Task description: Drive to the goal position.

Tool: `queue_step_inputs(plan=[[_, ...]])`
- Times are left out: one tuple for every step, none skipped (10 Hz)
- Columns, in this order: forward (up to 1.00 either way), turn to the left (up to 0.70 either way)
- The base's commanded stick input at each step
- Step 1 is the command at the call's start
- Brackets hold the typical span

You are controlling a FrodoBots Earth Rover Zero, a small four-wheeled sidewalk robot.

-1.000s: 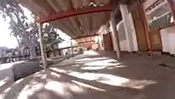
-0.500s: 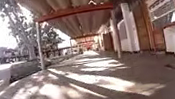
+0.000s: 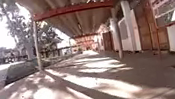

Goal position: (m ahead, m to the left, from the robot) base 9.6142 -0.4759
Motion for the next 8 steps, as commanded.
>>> queue_step_inputs(plan=[[0.5, 0.0], [0.5, 0.0], [0.5, 0.0], [0.5, 0.0], [0.5, 0.0], [0.5, 0.0], [0.5, 0.0], [0.5, 0.0]])
